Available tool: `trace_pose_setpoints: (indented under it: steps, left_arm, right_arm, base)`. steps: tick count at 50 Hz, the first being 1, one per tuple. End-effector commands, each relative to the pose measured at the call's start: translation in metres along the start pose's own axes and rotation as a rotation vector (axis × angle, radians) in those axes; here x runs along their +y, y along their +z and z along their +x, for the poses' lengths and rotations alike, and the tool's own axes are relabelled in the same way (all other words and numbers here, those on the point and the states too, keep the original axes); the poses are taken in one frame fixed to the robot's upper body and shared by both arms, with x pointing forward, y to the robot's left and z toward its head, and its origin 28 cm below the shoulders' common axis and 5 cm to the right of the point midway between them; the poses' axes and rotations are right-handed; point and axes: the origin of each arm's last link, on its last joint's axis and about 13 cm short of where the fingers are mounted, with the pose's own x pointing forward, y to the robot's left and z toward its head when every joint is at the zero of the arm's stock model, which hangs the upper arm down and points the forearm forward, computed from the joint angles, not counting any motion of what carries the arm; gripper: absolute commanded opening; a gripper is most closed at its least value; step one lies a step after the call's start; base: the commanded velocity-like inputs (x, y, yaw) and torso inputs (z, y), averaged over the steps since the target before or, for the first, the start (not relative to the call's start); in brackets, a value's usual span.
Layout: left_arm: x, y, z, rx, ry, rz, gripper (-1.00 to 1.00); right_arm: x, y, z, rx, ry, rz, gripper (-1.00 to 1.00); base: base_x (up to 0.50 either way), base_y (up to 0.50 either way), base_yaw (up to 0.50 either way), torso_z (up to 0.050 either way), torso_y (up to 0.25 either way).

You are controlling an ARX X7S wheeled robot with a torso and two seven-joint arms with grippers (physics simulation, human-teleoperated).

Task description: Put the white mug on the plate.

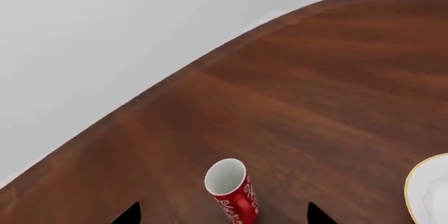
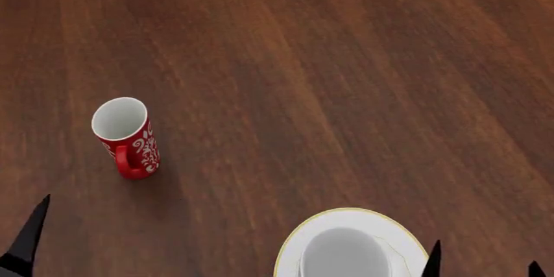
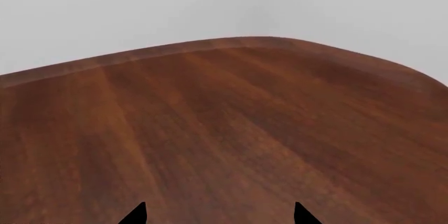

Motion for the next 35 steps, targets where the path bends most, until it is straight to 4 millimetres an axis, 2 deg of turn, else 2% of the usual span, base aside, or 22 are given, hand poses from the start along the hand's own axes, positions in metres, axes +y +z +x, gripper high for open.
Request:
trace_pose_setpoints:
  steps: [1, 23, 35]
  left_arm:
    - [0.016, -0.003, -0.015, -0.009, 0.161, -0.020, 1.00]
    - [0.025, -0.021, -0.043, 0.007, 0.319, -0.124, 1.00]
    - [0.024, -0.019, -0.041, 0.004, 0.348, -0.174, 1.00]
  right_arm:
    - [0.000, -0.001, 0.001, 0.004, 0.007, 0.001, 1.00]
    - [0.000, -0.001, 0.001, -0.002, 0.014, -0.004, 1.00]
    - [0.000, 0.005, -0.003, -0.014, 0.011, -0.020, 1.00]
  base:
    - [0.00, 0.00, 0.00, 0.000, 0.000]
    - [0.00, 0.00, 0.00, 0.000, 0.000]
    - [0.00, 0.00, 0.00, 0.000, 0.000]
